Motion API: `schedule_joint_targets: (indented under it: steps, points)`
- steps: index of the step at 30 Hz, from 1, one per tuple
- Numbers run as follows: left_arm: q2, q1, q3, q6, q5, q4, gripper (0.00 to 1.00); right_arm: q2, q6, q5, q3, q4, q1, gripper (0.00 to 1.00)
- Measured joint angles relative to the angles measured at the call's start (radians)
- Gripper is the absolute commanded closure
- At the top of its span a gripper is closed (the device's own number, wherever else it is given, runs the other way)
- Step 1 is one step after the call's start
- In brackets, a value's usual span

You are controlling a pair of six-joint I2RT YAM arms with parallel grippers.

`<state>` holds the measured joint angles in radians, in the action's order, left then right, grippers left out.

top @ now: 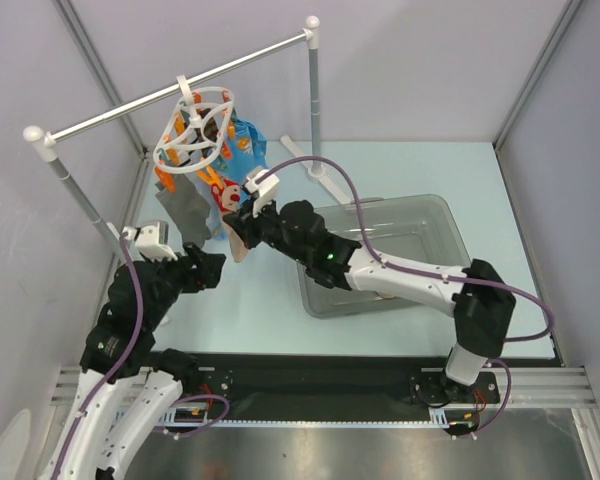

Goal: Remove the socks clipped to the hanger

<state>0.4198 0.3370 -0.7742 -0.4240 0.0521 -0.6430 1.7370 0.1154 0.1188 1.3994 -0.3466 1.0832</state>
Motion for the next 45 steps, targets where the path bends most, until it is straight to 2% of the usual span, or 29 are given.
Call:
schedule_joint_targets:
  steps: [8,21,39,43,44,45]
  points:
    - [0.074,0.000,0.044,-0.004,-0.117,0.173,0.18,-0.164,0.111,-0.140,-0.067,-0.008,-0.044,1.00]
    - [0.021,0.000,0.177,-0.069,-0.319,0.406,0.13,-0.214,0.268,-0.364,-0.219,-0.087,-0.125,1.00]
    - [0.105,0.004,0.206,-0.150,-0.364,0.598,0.13,-0.257,0.414,-0.475,-0.253,-0.229,-0.151,1.00]
    - [0.133,0.013,0.206,-0.171,-0.378,0.655,0.20,-0.256,0.431,-0.475,-0.253,-0.241,-0.149,1.00]
    - [0.140,0.015,0.206,-0.173,-0.380,0.664,0.25,-0.255,0.433,-0.475,-0.253,-0.243,-0.148,1.00]
    - [0.147,0.017,0.206,-0.178,-0.381,0.671,0.40,-0.254,0.435,-0.475,-0.253,-0.244,-0.146,1.00]
